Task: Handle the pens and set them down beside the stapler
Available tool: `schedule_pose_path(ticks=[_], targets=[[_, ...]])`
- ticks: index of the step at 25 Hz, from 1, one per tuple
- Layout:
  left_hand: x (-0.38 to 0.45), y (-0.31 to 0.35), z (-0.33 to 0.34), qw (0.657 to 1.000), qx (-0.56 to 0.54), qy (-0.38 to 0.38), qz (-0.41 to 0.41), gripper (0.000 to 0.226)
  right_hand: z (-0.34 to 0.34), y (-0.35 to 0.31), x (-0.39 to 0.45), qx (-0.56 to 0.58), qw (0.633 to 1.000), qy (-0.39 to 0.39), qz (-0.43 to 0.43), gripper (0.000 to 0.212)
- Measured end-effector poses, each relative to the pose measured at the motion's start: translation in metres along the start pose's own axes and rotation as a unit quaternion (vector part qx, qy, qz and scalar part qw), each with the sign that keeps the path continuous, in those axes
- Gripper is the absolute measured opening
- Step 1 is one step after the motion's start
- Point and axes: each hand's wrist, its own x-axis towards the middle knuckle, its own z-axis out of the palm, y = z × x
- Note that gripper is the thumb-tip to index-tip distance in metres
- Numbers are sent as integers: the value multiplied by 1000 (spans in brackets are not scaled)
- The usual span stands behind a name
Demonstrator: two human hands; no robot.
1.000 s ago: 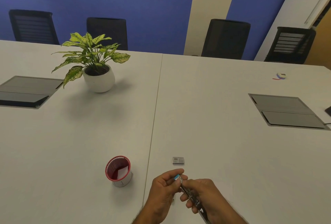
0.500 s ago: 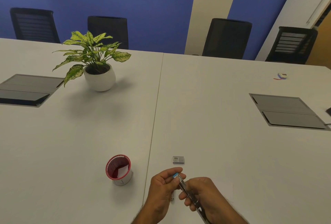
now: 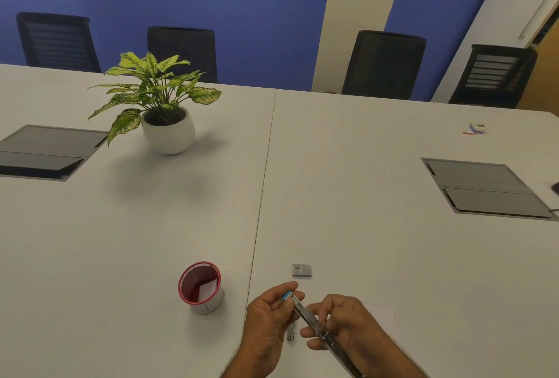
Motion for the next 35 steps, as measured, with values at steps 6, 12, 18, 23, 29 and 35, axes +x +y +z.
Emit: schedule_pose_path(ticks=[6, 12, 18, 23, 29, 35], targets=[[-1, 3, -2, 1000, -15, 16, -6, 23, -4, -2, -4, 14, 1000, -9, 3, 17], [-5, 9, 2, 1000, -1, 16, -12, 22, -3, -7, -2, -56, 998, 17, 23, 20], [-4, 9, 2, 998, 48, 38, -8, 23, -9, -3, -7, -47, 999, -5, 11, 26], [-4, 11, 11, 992, 94, 79, 9, 19, -9, 4, -4, -48, 998, 29, -5, 26], [-3, 12, 16, 995, 51, 85, -18, 24, -8, 5, -4, -53, 998, 40, -17, 23], [-3, 11, 21, 995, 50, 85, -23, 38, -8, 2, -4, -55, 997, 49, -20, 15]])
